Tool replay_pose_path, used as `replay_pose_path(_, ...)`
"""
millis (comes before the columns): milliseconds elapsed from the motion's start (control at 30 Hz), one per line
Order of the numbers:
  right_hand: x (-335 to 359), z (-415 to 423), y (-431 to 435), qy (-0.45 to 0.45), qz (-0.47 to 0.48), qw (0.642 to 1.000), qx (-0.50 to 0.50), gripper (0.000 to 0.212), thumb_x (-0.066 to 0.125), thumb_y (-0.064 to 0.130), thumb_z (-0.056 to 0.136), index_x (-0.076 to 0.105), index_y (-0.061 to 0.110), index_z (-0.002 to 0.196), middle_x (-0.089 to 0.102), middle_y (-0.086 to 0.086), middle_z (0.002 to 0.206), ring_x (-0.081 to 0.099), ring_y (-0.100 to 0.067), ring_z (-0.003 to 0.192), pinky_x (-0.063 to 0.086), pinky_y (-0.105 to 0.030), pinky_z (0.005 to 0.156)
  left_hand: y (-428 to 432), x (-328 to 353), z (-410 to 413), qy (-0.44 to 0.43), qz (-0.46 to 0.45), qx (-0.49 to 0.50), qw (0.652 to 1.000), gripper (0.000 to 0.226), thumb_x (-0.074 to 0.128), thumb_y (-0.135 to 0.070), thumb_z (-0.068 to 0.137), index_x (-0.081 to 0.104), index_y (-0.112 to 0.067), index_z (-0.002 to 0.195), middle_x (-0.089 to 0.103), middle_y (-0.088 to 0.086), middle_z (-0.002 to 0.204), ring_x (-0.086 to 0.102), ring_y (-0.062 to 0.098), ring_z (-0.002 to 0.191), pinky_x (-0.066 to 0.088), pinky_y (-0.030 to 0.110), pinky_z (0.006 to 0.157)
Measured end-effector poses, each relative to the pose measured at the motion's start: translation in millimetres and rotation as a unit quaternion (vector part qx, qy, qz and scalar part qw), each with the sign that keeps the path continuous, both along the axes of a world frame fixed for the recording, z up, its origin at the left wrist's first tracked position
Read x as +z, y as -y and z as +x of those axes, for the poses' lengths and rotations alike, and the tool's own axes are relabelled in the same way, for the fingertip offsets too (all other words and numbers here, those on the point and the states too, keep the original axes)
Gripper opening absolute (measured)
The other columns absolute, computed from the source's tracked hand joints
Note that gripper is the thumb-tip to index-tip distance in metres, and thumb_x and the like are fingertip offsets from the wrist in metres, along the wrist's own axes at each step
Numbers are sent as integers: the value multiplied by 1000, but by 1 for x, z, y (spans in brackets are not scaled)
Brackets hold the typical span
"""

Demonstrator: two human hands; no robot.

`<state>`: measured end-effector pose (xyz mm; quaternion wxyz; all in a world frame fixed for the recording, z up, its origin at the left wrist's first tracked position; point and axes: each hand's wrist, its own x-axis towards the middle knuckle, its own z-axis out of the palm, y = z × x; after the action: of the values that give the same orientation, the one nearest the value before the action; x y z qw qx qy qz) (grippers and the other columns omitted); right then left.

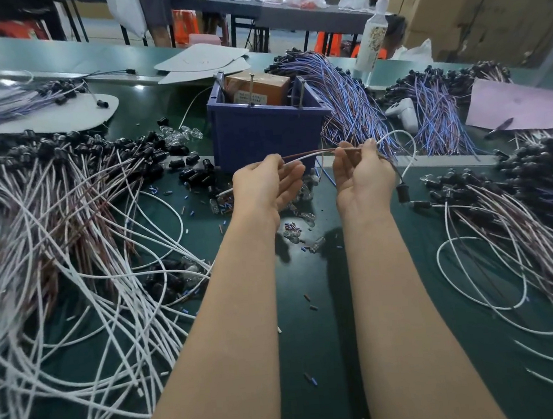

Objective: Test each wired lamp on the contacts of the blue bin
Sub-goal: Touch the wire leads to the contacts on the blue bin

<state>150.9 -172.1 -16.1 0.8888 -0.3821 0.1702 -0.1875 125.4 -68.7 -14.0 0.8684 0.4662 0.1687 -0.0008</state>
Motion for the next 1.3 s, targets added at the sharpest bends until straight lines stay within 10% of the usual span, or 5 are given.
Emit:
replay_pose_path(300,-1,1,2,-1,13,1000,-15,25,41,21,102,49,9,83,61,-3,61,55,-5,41,47,-16,44,7,3,-1,-29,135,-109,984,43,43,-39,99,55,-5,76,65,3,49,59,5,38,46,14,38)
replay_pose_path(633,-3,2,5,-11,16,1000,-9,23,43,20,102,48,10,82,60,-5,66,55,-4,39,47,-16,43,-10,-3,7,4,-13,97,995,30,44,-25,101,60,-14,79,59,-6,65,52,1,52,45,13,43)
replay_pose_path(1067,-3,-5,-9,12,35,974,224,12,53,6,95,60,2,87,67,-7,66,66,-10,56,55,-16,57,-4,0,1,34,-163,-89,982,30,42,-22,100,66,-9,88,59,-2,69,52,3,56,48,13,49)
replay_pose_path(1300,0,-8,-8,26,-59,963,262,11,54,7,94,63,5,89,66,-2,63,57,-8,55,50,-12,54,2,-3,3,81,-24,-69,994,27,44,-22,101,65,-15,84,65,-6,62,56,0,52,48,12,51)
